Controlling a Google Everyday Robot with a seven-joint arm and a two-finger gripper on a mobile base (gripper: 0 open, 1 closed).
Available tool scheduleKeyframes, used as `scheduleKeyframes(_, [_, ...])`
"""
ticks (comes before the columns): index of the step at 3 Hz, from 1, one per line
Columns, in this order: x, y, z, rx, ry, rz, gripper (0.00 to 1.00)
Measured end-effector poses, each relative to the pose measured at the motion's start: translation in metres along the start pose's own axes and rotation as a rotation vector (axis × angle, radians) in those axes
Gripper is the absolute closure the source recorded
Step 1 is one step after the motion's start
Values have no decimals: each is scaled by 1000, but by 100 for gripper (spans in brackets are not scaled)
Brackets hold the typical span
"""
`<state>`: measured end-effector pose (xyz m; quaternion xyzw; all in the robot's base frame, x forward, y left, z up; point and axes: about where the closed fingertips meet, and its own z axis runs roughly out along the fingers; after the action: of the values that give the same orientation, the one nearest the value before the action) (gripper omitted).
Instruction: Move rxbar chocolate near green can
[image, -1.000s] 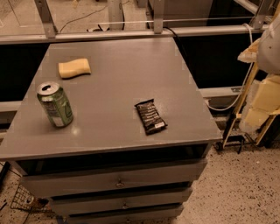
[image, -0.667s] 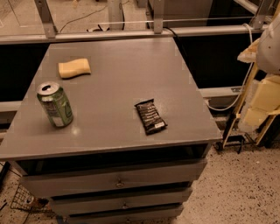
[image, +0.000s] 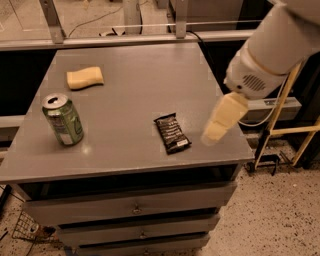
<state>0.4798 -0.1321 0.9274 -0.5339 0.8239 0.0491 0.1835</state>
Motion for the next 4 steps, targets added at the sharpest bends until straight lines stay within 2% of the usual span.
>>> scheduleKeyframes(1, [-40,19,64,-50,-82,93,0])
scheduleKeyframes(2, [-53,29,97,-47,-86,151,0])
scheduleKeyframes(3, [-54,26,125,-37,-80,211,0])
scheduleKeyframes(4, [-53,19,140,-18,-70,250,15])
